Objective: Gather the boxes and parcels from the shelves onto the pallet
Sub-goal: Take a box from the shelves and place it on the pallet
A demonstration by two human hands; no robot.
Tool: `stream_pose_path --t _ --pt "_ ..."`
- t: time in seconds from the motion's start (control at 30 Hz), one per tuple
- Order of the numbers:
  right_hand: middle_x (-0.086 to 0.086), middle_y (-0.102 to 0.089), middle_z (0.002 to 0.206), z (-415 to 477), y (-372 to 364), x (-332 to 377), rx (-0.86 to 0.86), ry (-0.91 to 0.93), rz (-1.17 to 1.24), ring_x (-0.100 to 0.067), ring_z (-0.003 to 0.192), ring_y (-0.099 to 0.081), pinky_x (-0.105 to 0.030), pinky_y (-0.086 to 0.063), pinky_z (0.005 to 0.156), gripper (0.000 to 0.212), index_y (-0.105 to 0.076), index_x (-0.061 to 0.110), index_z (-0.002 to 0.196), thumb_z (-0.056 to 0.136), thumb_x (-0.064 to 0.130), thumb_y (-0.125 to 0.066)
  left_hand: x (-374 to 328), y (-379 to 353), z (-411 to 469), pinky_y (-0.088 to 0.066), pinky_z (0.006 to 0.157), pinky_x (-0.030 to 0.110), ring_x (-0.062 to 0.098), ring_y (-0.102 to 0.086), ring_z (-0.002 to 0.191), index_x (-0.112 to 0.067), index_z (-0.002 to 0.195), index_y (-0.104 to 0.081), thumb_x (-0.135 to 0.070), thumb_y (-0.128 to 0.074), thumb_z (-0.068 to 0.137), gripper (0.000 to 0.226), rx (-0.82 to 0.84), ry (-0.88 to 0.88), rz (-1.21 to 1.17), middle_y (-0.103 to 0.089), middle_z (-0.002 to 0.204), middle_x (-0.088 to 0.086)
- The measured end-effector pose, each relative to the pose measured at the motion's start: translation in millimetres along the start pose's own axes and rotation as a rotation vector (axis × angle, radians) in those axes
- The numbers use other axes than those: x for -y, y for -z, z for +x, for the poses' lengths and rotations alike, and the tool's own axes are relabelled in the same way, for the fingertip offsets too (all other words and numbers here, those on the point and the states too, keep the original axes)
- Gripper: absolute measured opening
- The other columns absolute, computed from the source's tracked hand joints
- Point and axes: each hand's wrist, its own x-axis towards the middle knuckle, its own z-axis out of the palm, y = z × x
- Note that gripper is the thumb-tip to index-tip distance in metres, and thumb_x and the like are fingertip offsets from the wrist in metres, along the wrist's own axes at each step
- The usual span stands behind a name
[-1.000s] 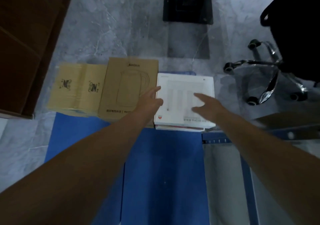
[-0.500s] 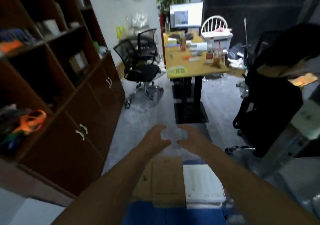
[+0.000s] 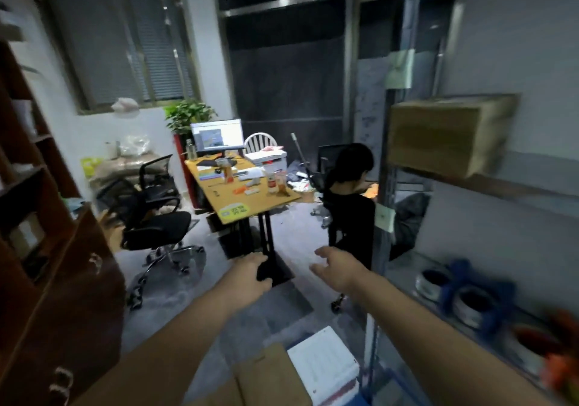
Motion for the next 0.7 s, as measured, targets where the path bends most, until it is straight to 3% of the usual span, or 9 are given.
stream_pose_path --t 0.07,0.23,0.37,0.43,0.7 --pt "-0.005 -0.044 0.148 -45.9 12.2 -12.2 -0.032 -0.079 -0.040 -0.024 0.132 -0.046 -0.033 -0.040 0.106 0.060 -0.039 0.018 0.145 0.092 0.044 -0.055 -27.2 -6.3 -16.2 -0.026 0.106 0.016 0.019 -0.037 0.138 -0.007 0.142 -0.043 -0.024 -0.064 0.090 0.058 0.043 -0.104 -0.014 -0.036 0.152 0.007" --pt "-0.006 -0.043 0.149 -181.6 64.3 -53.8 -0.137 -0.263 -0.134 -0.026 0.134 -0.043 -0.030 -0.036 0.105 0.059 -0.039 0.018 0.146 0.094 0.041 -0.053 -143.4 -35.7 -71.1 -0.028 0.105 0.020 0.020 -0.036 0.138 -0.010 0.147 -0.036 -0.025 -0.059 0.093 0.061 0.183 -0.372 -0.036 -0.031 0.155 0.005" --pt "-0.007 -0.056 0.134 -305.0 104.4 -90.3 -0.289 -0.446 -0.123 -0.027 0.119 -0.054 -0.030 -0.044 0.093 0.046 -0.050 0.020 0.134 0.091 0.035 -0.055 -249.8 -70.7 -129.6 -0.026 0.111 0.023 0.020 -0.034 0.139 -0.008 0.146 -0.037 -0.024 -0.061 0.092 0.062 0.230 -0.596 -0.020 -0.034 0.153 0.009" --pt "-0.006 -0.061 0.129 -376.0 118.2 -108.9 -0.392 -0.505 -0.073 -0.026 0.116 -0.057 -0.032 -0.046 0.096 0.042 -0.054 0.021 0.130 0.089 0.030 -0.060 -301.6 -91.6 -165.8 -0.025 0.112 0.025 0.020 -0.033 0.140 -0.008 0.146 -0.037 -0.024 -0.060 0.092 0.062 0.257 -0.692 -0.021 -0.033 0.154 0.008" --pt "-0.007 -0.045 0.148 -702.8 121.7 -164.2 -0.627 -0.921 -0.051 -0.024 0.132 -0.046 -0.031 -0.037 0.106 0.064 -0.035 0.018 0.148 0.091 0.037 -0.059 -490.8 -202.4 -381.8 -0.025 0.112 0.026 0.016 -0.034 0.140 -0.017 0.145 -0.040 -0.029 -0.062 0.090 0.061 0.463 -1.077 -0.082 -0.034 0.154 0.000"
